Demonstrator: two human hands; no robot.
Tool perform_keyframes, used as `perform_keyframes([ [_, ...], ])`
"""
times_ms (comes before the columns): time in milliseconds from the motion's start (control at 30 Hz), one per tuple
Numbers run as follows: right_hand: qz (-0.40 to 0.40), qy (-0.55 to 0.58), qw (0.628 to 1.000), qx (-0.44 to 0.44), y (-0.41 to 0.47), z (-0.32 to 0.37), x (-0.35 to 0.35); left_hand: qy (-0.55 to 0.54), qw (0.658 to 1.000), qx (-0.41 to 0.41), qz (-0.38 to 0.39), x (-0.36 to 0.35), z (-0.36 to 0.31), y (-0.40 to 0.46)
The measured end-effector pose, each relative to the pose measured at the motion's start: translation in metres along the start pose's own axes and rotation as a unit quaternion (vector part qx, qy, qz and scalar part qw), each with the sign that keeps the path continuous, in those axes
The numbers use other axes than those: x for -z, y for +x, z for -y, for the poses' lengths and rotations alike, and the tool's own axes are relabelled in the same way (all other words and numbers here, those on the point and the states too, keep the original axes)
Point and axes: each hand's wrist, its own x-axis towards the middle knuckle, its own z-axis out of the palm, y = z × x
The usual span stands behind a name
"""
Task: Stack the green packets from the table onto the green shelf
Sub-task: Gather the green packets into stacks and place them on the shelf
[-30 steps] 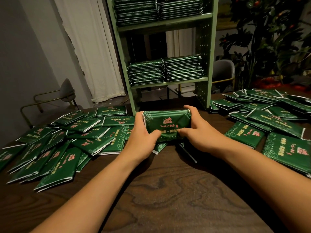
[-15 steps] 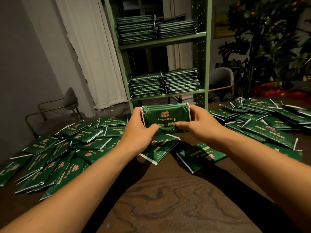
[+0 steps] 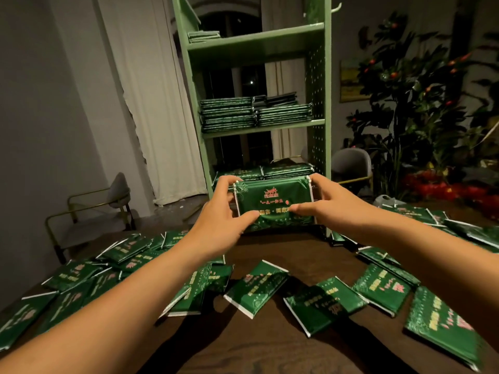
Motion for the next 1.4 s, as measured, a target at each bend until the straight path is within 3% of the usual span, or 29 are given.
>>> perform_keyframes([
  [300, -0.005, 0.086, 0.996, 0.035, 0.022, 0.026, 0.032, -0.049, 0.998, -0.037, 0.0, 0.018, -0.033, 0.029],
  [467, -0.014, 0.188, 0.981, 0.036, 0.034, 0.042, 0.048, -0.193, 0.98, 0.05, -0.029, 0.016, -0.052, 0.053],
  [633, -0.043, 0.193, 0.979, 0.04, 0.042, 0.05, 0.059, -0.235, 0.968, 0.08, -0.04, 0.01, -0.068, 0.074],
  [733, -0.105, 0.075, 0.99, 0.054, 0.045, 0.048, 0.069, -0.266, 0.958, 0.096, -0.05, 0.007, -0.078, 0.086],
  [800, -0.215, -0.076, 0.961, 0.157, 0.046, 0.046, 0.074, -0.275, 0.953, 0.114, -0.058, 0.007, -0.084, 0.091],
  [833, -0.257, -0.145, 0.925, 0.242, 0.046, 0.046, 0.076, -0.278, 0.951, 0.123, -0.06, 0.007, -0.087, 0.094],
  [900, -0.256, -0.331, 0.832, 0.366, 0.049, 0.047, 0.079, -0.29, 0.945, 0.136, -0.059, 0.008, -0.093, 0.101],
  [967, -0.232, -0.486, 0.739, 0.404, 0.056, 0.045, 0.08, -0.308, 0.94, 0.143, -0.044, 0.009, -0.1, 0.106],
  [1033, -0.251, -0.528, 0.695, 0.418, 0.062, 0.048, 0.08, -0.324, 0.934, 0.147, -0.025, 0.008, -0.106, 0.109],
  [1133, -0.282, -0.523, 0.681, 0.428, 0.073, 0.055, 0.082, -0.346, 0.929, 0.13, -0.011, 0.011, -0.111, 0.113],
  [1233, -0.308, -0.485, 0.711, 0.405, 0.088, 0.061, 0.088, -0.347, 0.931, 0.112, -0.012, 0.02, -0.108, 0.122],
  [1400, -0.346, -0.47, 0.731, 0.354, 0.118, 0.071, 0.1, -0.085, 0.994, 0.03, -0.067, 0.025, -0.084, 0.133],
])
